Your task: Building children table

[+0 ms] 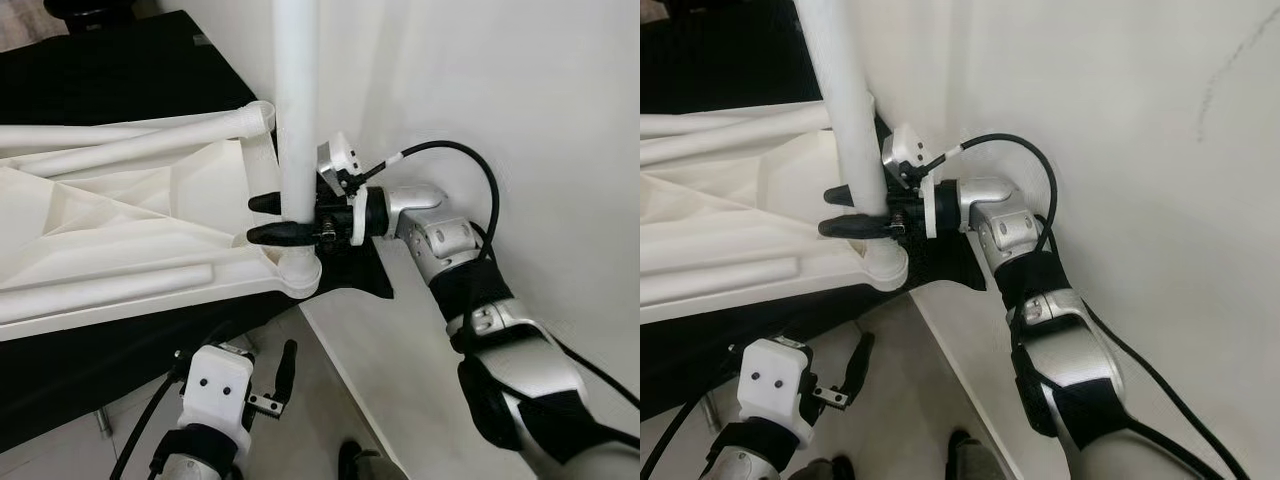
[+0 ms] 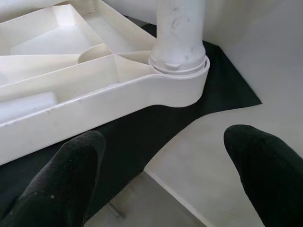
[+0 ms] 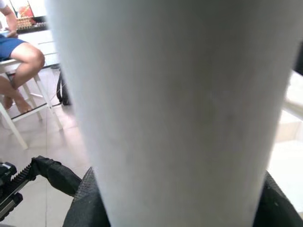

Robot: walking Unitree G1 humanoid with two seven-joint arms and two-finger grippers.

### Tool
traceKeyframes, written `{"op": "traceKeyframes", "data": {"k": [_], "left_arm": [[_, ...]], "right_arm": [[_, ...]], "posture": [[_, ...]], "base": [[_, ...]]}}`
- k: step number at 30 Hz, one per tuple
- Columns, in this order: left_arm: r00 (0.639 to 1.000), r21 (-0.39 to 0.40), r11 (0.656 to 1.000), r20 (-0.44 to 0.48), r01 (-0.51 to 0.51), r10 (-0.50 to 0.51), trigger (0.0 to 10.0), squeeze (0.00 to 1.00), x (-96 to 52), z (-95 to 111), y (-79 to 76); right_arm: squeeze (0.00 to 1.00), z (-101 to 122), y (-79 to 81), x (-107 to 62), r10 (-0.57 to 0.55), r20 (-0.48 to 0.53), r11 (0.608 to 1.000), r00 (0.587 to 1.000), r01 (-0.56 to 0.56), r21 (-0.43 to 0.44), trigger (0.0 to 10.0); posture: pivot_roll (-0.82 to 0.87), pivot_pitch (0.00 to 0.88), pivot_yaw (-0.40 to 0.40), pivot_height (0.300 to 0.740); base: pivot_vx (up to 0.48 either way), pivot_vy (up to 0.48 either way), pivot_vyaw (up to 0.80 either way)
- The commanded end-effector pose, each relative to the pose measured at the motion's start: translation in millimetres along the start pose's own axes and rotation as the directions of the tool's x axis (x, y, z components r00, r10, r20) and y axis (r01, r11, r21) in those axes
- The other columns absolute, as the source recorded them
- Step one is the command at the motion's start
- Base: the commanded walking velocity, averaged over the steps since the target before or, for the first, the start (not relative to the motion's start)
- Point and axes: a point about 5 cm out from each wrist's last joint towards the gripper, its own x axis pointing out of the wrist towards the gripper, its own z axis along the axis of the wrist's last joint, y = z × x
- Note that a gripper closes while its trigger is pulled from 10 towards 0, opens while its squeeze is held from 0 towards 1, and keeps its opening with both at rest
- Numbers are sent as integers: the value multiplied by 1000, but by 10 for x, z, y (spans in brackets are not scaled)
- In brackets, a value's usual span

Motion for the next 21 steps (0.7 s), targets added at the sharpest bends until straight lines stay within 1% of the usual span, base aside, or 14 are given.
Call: {"op": "traceKeyframes", "data": {"k": [1,3,5,6,8,10,11,12,13,14,16,17,18,21], "left_arm": [[1000,3,1000,-14,10,-10,10000,0,-29,-6,-9],[1000,3,1000,-14,10,-10,10000,0,-28,-7,-8],[1000,2,1000,-14,11,-11,10000,0,-22,-11,-9],[1000,2,1000,-14,11,-11,10000,0,-22,-11,-9],[1000,1,1000,-12,12,-12,10000,0,-17,-10,-11],[1000,0,1000,-12,12,-12,10000,0,-16,-10,-11],[1000,1,1000,-11,11,-11,10000,0,-19,-10,-7],[1000,1,1000,-10,10,-10,10000,0,-22,-9,-4],[1000,3,1000,-9,8,-8,10000,0,-19,-7,8],[1000,4,1000,-9,6,-6,10000,0,-16,-6,16],[1000,10,1000,-8,7,-7,10000,0,2,-11,24],[1000,10,1000,-8,7,-7,10000,0,2,-11,24],[1000,12,1000,-10,7,-7,10000,0,17,-30,27],[1000,12,1000,-10,8,-8,10000,0,20,-36,27]], "right_arm": [[0,-37,-17,-51,-2,11,999,1000,2,38,0],[0,-42,-25,-59,-9,13,999,1000,8,36,0],[0,-87,-60,-122,-141,33,990,989,140,28,0],[0,-87,-60,-122,-141,33,990,989,140,28,0],[0,-176,-83,-173,-308,20,951,951,307,32,0],[0,-196,-86,-181,-339,14,940,941,338,33,0],[0,-351,-53,-145,-530,-9,846,848,529,70,0],[0,-456,-23,-143,-651,-29,753,758,651,93,0],[0,-667,137,-117,-804,-115,576,584,812,94,0],[0,-782,267,-141,-883,-173,430,437,900,77,0],[0,-767,464,188,-873,-163,450,460,888,96,0],[0,-767,464,188,-873,-163,450,460,888,96,0],[0,-692,463,338,-858,-115,492,500,866,91,0],[0,-673,440,343,-863,-104,488,494,869,83,0]], "posture": [[-19,277,-45,740],[-19,277,-45,740],[-28,274,-50,740],[-28,274,-50,740],[-33,274,-60,740],[-33,274,-60,740],[-38,273,-70,740],[-38,273,-70,740],[-40,275,-56,740],[-40,275,-56,740],[-37,272,-46,740],[-37,272,-46,740],[-45,248,-42,740],[-45,248,-42,740]], "base": [[0,0,0],[0,0,0],[0,0,0],[0,0,0],[0,0,0],[0,0,0],[0,0,0],[0,0,0],[0,0,0],[0,0,0],[0,0,0],[0,0,0],[0,0,0],[0,0,0]]}}
